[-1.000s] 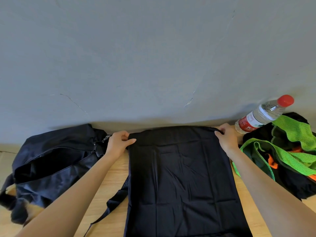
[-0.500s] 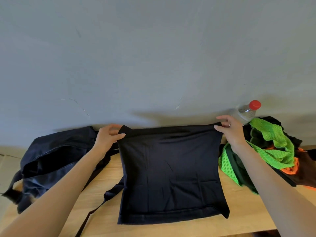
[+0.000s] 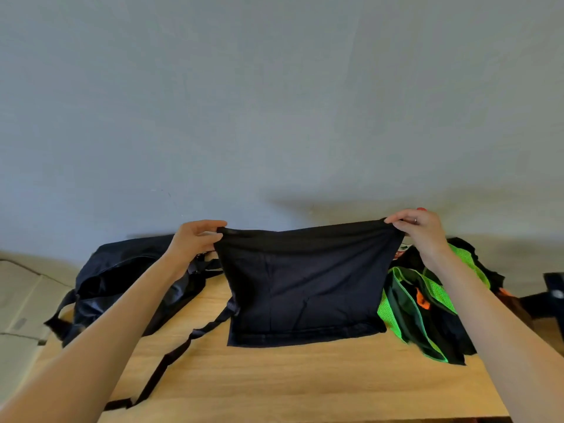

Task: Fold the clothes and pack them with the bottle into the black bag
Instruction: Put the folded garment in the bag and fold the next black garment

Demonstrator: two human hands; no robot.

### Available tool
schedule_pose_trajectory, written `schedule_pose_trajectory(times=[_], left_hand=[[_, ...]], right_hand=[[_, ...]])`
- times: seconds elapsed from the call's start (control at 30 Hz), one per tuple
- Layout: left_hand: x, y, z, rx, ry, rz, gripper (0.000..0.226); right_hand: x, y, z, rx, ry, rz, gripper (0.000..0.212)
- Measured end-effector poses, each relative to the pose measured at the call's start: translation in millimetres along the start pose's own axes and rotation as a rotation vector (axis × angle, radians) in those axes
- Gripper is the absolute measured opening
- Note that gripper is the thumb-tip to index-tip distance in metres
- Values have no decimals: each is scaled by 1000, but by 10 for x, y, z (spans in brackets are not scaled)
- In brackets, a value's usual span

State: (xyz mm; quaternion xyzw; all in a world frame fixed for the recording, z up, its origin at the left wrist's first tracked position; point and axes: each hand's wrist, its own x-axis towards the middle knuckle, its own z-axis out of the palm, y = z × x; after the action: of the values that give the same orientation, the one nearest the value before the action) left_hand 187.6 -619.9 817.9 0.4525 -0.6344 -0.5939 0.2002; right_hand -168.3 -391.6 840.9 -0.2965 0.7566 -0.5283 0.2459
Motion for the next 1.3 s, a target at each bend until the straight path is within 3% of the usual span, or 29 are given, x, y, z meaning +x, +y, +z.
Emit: schedule_pose_trajectory(times=[0.23, 0.53, 0.67, 0.83, 0.97, 1.1, 1.3], left_hand=[[-170, 332, 5, 32, 178, 119, 18], [-245, 908, -231, 249, 199, 307, 27], [-293, 1094, -256, 331, 278, 337, 19], [-402, 1216, -238, 327, 309, 384, 10], [-524, 1098, -218, 291, 259, 337, 9], [-728, 818, -152, 260, 161, 240, 10], [-1177, 327, 11, 234, 103, 118, 12]], right_hand=[[-31, -343, -105, 14, -5, -64, 25], [101, -830, -411, -84, 19, -185, 22], [115, -970, -521, -106, 17, -215, 18], [34, -1049, -611, -59, 29, -220, 28], [-102, -939, -672, -56, -33, -183, 15], [-282, -655, -695, -64, -86, -109, 20], [-665, -179, -681, -53, -211, 0, 7]])
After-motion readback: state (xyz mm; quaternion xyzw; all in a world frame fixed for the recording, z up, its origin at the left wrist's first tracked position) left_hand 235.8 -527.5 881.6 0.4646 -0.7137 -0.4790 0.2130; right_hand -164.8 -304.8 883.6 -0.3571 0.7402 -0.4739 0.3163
